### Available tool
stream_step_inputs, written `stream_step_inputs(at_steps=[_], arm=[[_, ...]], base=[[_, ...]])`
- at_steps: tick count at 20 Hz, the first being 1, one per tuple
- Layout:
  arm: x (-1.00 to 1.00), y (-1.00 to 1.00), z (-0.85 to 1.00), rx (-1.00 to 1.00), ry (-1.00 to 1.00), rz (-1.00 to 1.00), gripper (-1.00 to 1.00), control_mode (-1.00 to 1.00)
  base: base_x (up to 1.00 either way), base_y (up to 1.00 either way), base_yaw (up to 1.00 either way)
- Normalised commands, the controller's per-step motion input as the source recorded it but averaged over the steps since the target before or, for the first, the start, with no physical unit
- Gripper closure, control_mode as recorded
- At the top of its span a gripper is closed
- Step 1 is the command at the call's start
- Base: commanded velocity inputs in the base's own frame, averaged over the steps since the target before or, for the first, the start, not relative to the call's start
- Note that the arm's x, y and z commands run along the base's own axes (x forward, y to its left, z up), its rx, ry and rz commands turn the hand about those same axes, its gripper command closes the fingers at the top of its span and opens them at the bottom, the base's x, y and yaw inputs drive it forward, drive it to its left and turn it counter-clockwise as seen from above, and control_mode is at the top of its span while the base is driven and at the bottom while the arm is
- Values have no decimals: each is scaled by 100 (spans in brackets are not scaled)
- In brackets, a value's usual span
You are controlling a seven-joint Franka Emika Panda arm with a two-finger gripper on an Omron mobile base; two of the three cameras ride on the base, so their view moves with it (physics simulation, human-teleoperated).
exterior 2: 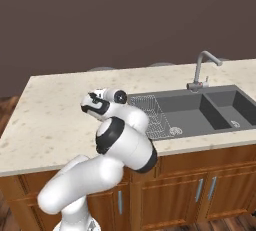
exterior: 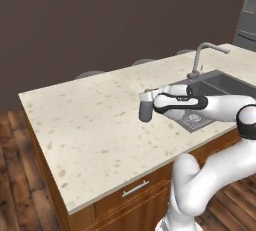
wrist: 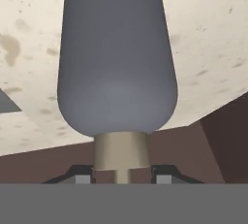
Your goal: Restock the sink supplies by placing the sponge and soap dispenser on the counter and next to the sink. Make sure the soap dispenser is upright.
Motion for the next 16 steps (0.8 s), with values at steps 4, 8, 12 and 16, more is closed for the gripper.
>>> stream_step_inputs(at_steps=[4,8,12,16], arm=[[44,-30,-29,0,-11,0,100,-100],[39,-14,-22,0,-2,0,100,-100],[39,0,-13,-3,0,0,100,-100],[22,0,-22,-10,-2,0,100,-100]], base=[[0,0,0],[0,0,0],[0,0,0],[0,0,0]])
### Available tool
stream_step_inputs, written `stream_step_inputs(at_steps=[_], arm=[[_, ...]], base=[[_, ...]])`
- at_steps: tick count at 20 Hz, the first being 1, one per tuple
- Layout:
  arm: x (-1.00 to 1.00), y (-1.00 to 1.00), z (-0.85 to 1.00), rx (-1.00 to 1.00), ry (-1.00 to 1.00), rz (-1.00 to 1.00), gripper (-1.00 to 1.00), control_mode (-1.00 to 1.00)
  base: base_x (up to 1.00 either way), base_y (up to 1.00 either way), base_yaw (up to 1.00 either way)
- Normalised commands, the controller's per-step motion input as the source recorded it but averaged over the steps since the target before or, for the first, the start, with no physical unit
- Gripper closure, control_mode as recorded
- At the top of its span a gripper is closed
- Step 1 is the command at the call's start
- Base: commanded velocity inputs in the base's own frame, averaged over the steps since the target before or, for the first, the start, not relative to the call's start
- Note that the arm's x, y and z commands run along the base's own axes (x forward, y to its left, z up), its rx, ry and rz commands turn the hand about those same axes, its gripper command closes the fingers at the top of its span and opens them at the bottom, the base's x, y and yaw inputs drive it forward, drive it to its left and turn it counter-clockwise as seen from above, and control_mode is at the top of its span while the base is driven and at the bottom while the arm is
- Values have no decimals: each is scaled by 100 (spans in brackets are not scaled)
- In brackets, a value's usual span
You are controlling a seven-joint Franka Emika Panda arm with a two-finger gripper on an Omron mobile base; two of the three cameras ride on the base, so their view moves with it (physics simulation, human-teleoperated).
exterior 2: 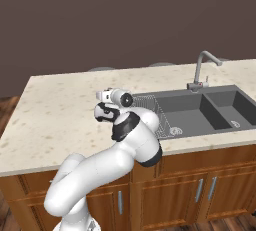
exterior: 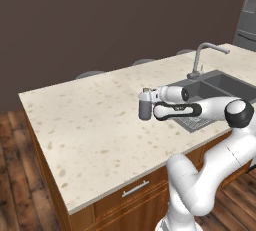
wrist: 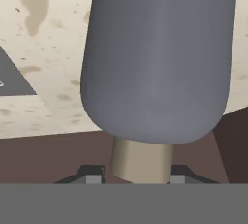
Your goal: Restock the sink supplies by placing the sponge and soap dispenser on the counter and next to the sink. Make sure the soap dispenser is upright.
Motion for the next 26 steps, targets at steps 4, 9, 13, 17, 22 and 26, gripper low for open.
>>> stream_step_inputs(at_steps=[4,9,13,17,22,26], arm=[[-23,0,-33,-11,-13,0,100,-100],[-51,-1,-20,-3,-20,0,100,-100],[-9,0,-28,-3,-10,0,100,-100],[-5,0,-38,-3,-4,0,-100,-100],[-17,0,-19,-1,-9,0,-100,-100],[-8,0,-12,0,-7,0,-100,-100]], base=[[0,0,0],[0,0,0],[0,0,0],[0,0,0],[0,0,0],[0,0,0]])
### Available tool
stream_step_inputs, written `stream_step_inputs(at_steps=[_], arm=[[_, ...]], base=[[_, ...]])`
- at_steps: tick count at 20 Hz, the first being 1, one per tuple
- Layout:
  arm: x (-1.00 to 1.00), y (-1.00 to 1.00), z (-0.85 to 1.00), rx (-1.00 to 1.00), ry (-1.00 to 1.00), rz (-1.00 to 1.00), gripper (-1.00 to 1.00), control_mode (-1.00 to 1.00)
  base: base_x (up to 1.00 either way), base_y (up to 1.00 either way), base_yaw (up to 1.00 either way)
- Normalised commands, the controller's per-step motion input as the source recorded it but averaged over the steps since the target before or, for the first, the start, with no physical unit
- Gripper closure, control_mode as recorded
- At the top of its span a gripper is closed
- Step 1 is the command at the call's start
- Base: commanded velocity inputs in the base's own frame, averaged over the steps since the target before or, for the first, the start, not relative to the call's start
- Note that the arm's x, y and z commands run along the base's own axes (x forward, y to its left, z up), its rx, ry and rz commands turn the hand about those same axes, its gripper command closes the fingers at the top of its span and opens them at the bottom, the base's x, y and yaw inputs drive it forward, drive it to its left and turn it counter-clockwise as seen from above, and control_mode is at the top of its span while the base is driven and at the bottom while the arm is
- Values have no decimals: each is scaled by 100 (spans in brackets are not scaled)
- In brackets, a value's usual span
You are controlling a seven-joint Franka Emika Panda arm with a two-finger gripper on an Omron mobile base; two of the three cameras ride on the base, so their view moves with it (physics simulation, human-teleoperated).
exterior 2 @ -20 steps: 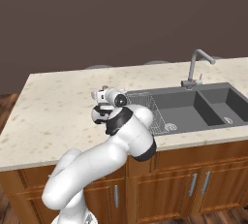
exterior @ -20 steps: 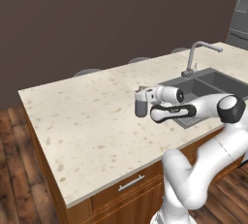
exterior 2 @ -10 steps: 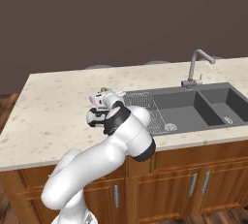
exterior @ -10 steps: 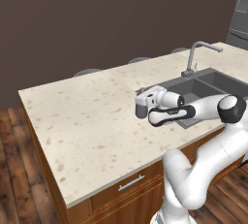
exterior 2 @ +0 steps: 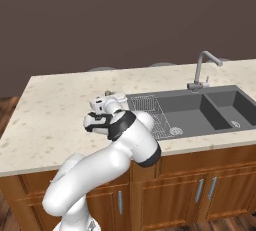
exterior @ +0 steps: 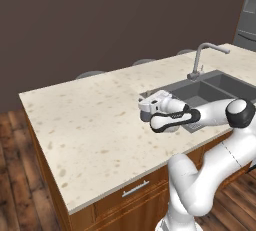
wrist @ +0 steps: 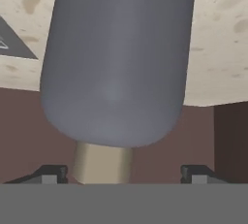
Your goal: Restock the sink supplies by placing the sponge and soap dispenser on the counter and next to the sink. Make sure the soap dispenser is upright.
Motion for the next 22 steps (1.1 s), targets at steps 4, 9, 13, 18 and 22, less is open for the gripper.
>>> stream_step_inputs(at_steps=[4,9,13,18,22], arm=[[0,0,-21,0,-1,0,-100,-100],[0,0,-40,-1,0,0,-100,-100],[-2,-4,-22,-1,-2,0,-100,-100],[-21,-16,0,0,-6,0,-100,-100],[-31,-9,11,0,-7,0,-100,-100]], base=[[0,0,0],[0,0,0],[0,0,0],[0,0,0],[0,0,0]])
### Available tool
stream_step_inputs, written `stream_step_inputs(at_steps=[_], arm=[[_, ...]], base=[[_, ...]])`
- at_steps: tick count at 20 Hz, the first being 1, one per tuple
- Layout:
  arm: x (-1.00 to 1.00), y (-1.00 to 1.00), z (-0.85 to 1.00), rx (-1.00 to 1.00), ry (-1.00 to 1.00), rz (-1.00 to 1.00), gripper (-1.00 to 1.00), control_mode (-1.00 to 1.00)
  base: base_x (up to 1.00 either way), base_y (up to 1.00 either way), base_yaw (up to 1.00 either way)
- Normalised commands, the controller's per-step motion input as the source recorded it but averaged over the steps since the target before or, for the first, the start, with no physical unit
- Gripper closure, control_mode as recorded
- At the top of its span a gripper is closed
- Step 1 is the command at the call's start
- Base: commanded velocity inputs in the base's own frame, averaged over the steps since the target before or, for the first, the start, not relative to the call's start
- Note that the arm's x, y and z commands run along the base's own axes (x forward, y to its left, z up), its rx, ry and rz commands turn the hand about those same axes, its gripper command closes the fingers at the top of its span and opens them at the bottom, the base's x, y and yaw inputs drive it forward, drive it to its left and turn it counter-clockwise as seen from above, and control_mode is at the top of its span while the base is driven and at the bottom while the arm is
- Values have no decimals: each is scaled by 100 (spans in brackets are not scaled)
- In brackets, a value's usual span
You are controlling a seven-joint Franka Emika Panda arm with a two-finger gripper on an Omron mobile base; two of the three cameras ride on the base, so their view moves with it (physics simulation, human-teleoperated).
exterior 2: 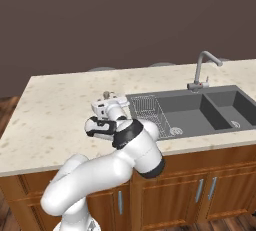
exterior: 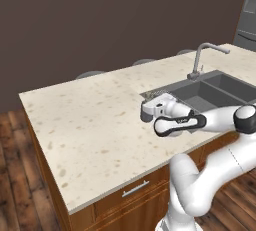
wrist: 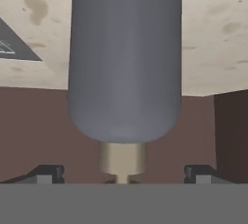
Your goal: Restock the sink supplies by placing the sponge and soap dispenser on the counter and next to the sink. Make sure the soap dispenser is upright.
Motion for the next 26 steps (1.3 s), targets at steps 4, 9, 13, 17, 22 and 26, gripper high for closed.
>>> stream_step_inputs(at_steps=[4,9,13,17,22,26], arm=[[-31,-8,38,0,-9,-2,-100,-100],[-32,-17,94,0,-13,-8,-100,-100],[-33,-2,100,2,-4,-10,-100,-100],[-31,0,96,22,0,-4,-100,-100],[-41,0,57,55,-6,-1,-100,-100],[-37,0,33,69,-22,-5,-100,-100]], base=[[0,0,0],[0,0,0],[0,0,0],[0,0,0],[0,0,0],[0,0,0]])
